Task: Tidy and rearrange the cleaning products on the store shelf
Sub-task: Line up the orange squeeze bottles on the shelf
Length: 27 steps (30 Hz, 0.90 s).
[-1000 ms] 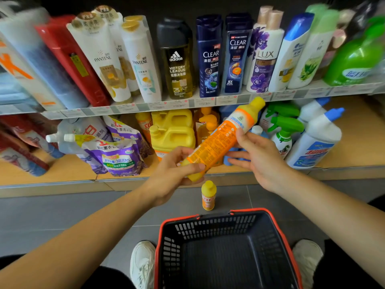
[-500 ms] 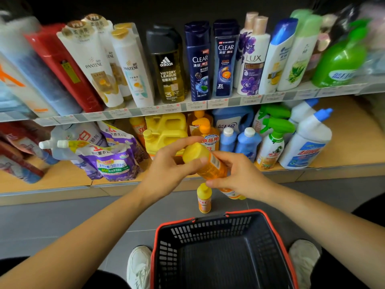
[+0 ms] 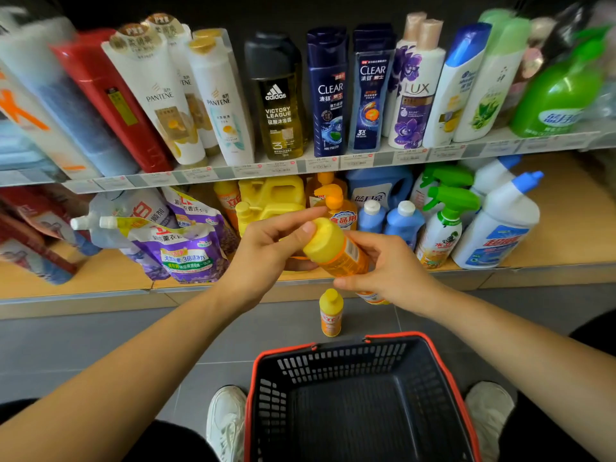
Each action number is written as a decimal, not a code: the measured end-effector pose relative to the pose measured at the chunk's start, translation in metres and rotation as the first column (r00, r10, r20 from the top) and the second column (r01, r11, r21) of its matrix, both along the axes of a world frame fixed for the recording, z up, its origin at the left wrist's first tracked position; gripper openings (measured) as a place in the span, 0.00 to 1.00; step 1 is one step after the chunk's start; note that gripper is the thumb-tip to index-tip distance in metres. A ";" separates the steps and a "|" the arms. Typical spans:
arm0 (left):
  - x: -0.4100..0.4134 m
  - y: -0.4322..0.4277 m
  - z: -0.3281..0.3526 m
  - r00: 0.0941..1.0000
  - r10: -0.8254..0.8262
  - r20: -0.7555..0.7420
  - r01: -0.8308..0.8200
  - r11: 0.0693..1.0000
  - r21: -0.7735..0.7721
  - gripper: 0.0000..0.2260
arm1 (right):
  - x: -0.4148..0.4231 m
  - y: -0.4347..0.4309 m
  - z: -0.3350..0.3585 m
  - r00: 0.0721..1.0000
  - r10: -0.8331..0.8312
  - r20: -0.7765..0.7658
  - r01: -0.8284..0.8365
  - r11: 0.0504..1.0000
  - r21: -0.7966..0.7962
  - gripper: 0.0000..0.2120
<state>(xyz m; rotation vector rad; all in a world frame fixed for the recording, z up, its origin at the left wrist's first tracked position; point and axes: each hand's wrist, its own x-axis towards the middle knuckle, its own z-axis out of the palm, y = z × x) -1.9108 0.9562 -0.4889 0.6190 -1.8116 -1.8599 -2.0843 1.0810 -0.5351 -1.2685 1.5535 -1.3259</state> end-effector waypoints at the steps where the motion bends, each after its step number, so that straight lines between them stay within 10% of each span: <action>1: 0.001 -0.001 -0.001 1.000 -0.006 -0.014 0.006 1.000 0.018 0.14 | 0.000 0.000 0.001 1.000 -0.003 0.019 0.003 1.000 -0.011 0.30; 15: 0.002 -0.001 -0.006 0.973 0.191 -0.126 -0.217 0.945 -0.245 0.18 | -0.002 -0.003 0.004 0.993 -0.097 0.073 0.098 0.995 -0.008 0.26; 27: -0.006 0.031 -0.033 0.947 -0.032 0.320 0.076 0.989 -0.125 0.27 | -0.004 -0.006 0.020 0.913 -0.204 0.353 0.196 0.979 0.057 0.22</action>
